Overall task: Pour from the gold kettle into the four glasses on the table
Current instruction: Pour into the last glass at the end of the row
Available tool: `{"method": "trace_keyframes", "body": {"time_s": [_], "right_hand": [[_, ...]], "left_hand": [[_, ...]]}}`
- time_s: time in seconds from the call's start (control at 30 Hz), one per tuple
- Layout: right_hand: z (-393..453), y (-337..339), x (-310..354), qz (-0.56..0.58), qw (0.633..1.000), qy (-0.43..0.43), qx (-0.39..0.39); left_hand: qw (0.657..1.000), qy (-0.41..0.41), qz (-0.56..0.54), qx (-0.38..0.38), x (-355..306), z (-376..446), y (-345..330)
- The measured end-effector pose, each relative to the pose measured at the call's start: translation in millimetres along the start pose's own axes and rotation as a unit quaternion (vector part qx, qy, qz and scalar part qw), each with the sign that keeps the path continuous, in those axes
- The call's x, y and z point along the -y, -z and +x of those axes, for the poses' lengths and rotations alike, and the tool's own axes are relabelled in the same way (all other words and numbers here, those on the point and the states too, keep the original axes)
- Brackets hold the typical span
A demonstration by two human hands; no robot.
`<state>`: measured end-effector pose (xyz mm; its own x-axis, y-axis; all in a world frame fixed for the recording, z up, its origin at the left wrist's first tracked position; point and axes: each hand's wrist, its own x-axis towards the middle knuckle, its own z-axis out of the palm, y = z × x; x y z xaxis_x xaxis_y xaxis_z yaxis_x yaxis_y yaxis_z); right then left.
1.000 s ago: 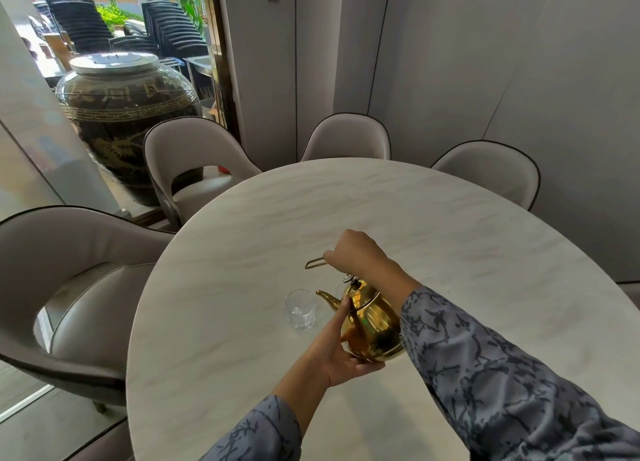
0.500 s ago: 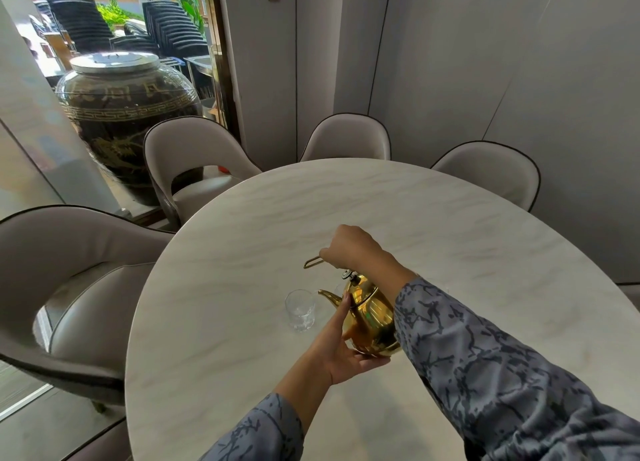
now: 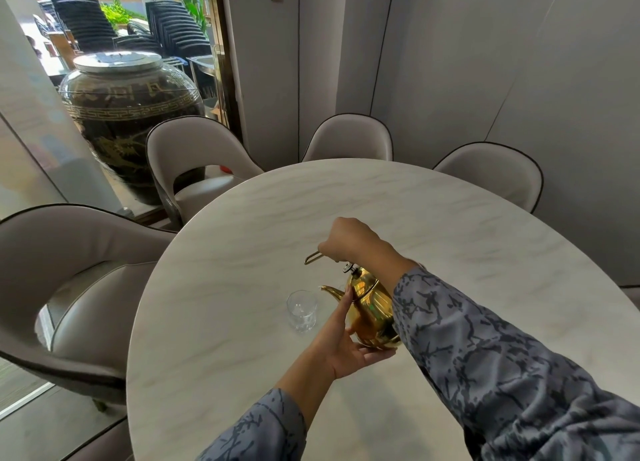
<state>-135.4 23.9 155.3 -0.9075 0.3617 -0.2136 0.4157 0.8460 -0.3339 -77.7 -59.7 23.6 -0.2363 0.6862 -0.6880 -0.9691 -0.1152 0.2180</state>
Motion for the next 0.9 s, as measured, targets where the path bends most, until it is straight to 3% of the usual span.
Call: {"method": "trace_keyframes", "body": {"time_s": [0.43,0.9], "right_hand": [[-4,-4,-7,0.004,1.000,0.002,-0.005],[-46,-31,-83,0.231,0.971,-0.029,-0.062]], "left_hand": [[0.999,-0.012,0.031,-0.009,3,4,7],[0.957,-0.118,0.220,-0.149,19,6,19]]}}
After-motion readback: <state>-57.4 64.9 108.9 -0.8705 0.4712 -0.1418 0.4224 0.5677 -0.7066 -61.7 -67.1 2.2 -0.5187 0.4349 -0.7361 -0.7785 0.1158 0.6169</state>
